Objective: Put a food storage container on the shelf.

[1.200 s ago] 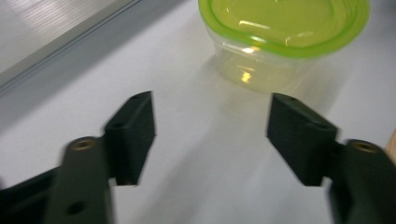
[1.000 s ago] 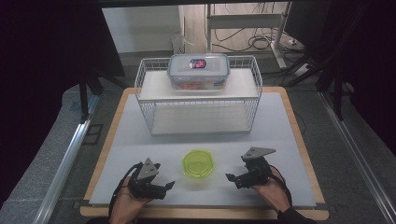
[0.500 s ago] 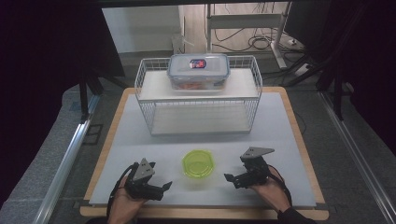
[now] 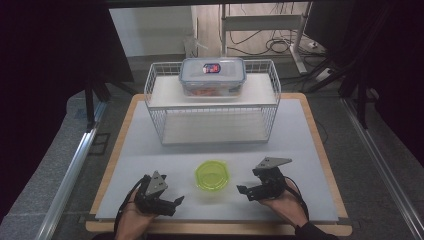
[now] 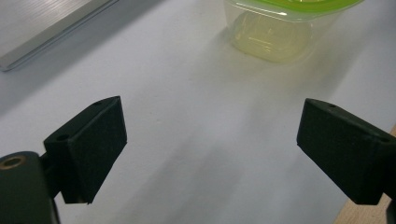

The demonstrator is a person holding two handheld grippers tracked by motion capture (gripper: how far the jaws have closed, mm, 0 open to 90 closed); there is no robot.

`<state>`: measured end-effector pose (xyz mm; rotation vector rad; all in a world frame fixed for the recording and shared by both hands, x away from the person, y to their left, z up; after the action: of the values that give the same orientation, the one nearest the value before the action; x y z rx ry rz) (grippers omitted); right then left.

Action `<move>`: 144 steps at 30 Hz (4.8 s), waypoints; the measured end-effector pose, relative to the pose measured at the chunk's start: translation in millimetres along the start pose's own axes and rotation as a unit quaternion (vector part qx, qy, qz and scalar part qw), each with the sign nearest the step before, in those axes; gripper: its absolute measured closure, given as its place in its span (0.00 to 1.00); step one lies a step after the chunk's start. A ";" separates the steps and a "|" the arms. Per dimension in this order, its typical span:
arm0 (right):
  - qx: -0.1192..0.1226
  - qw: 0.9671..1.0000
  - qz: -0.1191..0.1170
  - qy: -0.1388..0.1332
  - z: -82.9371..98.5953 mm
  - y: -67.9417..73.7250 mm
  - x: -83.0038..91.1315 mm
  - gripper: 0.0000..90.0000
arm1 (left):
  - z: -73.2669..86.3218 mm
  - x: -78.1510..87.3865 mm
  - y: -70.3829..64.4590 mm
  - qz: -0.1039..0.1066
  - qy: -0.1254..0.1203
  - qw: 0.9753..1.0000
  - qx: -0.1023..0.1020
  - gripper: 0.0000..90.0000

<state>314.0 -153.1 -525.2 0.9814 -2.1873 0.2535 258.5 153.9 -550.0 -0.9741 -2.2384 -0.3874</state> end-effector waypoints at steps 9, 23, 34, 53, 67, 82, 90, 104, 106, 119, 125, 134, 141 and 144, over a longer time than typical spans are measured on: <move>-0.095 0.993 -0.073 -0.019 -13.5 7.0 -3.4 0.42 | -0.1 -0.3 -0.5 -0.002 0.001 1.000 0.000 0.09; -0.224 0.966 -0.132 0.001 -23.4 8.1 -31.9 0.64 | 1.4 -1.8 -4.3 0.007 0.007 1.000 0.001 0.10; -0.269 0.951 -0.151 0.006 -26.7 6.1 -44.1 0.85 | 1.3 -2.8 -5.1 0.008 0.009 1.000 -0.004 0.10; -0.248 0.954 -0.169 -0.013 -48.2 7.3 -24.3 0.91 | 1.3 -2.2 -3.6 0.000 0.009 1.000 -0.005 0.10; -0.237 0.956 -0.167 -0.037 -85.7 -3.6 10.3 0.91 | 2.0 -3.9 -3.5 -0.002 0.014 1.000 -0.010 0.10; -0.248 0.950 -0.176 -0.065 -129.8 -15.2 43.0 0.91 | 2.7 -3.5 2.8 -0.004 0.012 1.000 0.006 0.07; -0.259 0.946 -0.178 -0.077 -156.2 -22.2 60.4 0.91 | 2.5 -3.8 3.1 -0.003 0.010 1.000 0.008 0.06; -0.262 0.944 -0.174 -0.102 -206.8 -31.7 85.1 0.91 | 2.4 -4.8 2.3 -0.002 0.013 1.000 0.006 0.06; -0.264 0.943 -0.173 -0.105 -213.5 -33.6 86.3 0.91 | 2.2 -5.0 1.9 -0.001 0.013 1.000 0.006 0.07; -0.281 0.941 -0.142 -0.125 -257.5 -51.2 82.4 0.91 | 1.8 -4.6 1.3 0.001 0.012 1.000 0.004 0.07; -0.285 0.940 -0.128 -0.136 -278.6 -56.7 80.3 0.91 | 1.7 -4.5 0.6 0.003 0.012 1.000 0.004 0.07; -0.299 0.940 -0.090 -0.138 -306.1 -69.6 67.5 0.91 | 1.1 -3.7 1.3 0.005 0.006 1.000 0.008 0.06; -0.317 0.936 -0.070 -0.137 -323.4 -76.9 51.6 0.91 | 0.4 -2.8 1.8 0.010 0.000 1.000 0.010 0.06; -0.324 0.934 -0.064 -0.136 -327.7 -81.2 44.7 0.91 | 0.4 -3.0 1.0 0.013 0.000 1.000 0.010 0.06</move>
<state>525.7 -91.4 -265.7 0.7954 -2.1975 -0.6661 260.6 153.2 -552.3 -0.9911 -2.2240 -0.3523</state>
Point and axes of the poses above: each handheld gripper's, and its own axes: x roughly backward along the jaws, z roughly out of its underside, y roughly to its left, the point moved 5 cm from there along -x, roughly forward along the jaws, and after that the axes turned 5 degrees about z, right-handed, at the moved point
